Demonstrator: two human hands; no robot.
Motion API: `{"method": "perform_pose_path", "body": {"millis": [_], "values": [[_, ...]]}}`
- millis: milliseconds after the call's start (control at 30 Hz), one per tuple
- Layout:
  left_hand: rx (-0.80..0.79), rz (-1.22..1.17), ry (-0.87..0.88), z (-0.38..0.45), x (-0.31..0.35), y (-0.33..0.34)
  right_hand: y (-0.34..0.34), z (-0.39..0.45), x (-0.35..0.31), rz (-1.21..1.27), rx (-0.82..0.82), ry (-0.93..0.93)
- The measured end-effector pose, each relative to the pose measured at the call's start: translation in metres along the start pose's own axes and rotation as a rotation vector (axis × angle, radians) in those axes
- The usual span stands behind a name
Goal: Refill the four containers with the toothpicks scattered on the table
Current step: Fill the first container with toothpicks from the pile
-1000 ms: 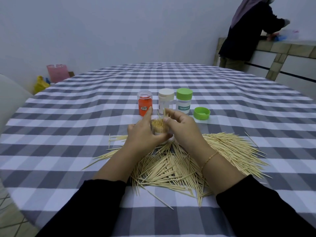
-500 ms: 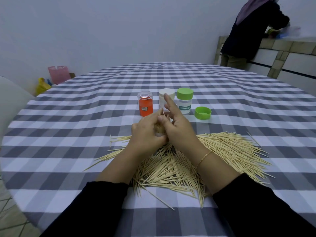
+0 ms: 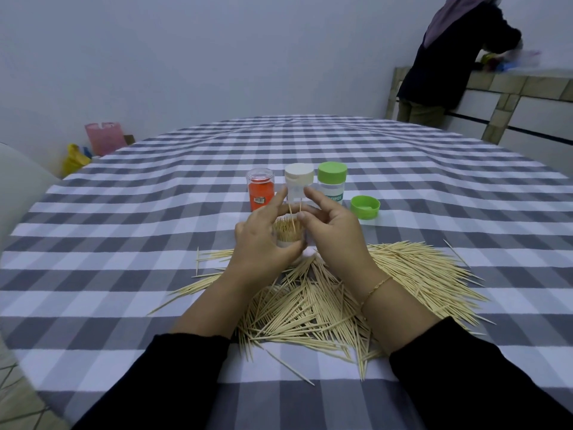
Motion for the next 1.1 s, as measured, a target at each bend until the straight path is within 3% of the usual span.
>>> {"method": "perform_pose_path", "body": {"millis": [367,500,933,1000,1100], "values": [[0.069,-0.01,0.108,0.004,0.0,-0.003,-0.003,0.0,-0.01,-0.074,0.007,-0.096],[0.111,-0.045,0.129,0.004,0.001,-0.007,-0.005,-0.001,-0.011,-0.208,0.025,-0.167],[0.075,0.073,0.157,0.002,0.002,-0.008,-0.027,0.005,-0.031,-0.31,-0.021,-0.111],[0.031,0.173,0.194,0.001,0.004,-0.002,-0.04,0.009,-0.034,-0.412,-0.04,-0.064],[0.011,0.261,0.224,0.001,0.004,0.002,-0.055,0.014,-0.02,-0.881,-0.167,0.06]]}}
Point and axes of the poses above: each hand's wrist, its own z-axis towards the middle knuckle, its own y-axis out of the palm, x = y × z, the point moved 7 cm from there along z, towards the middle knuckle, and after that the axes turned 6 degrees about x, right-handed, at the moved point
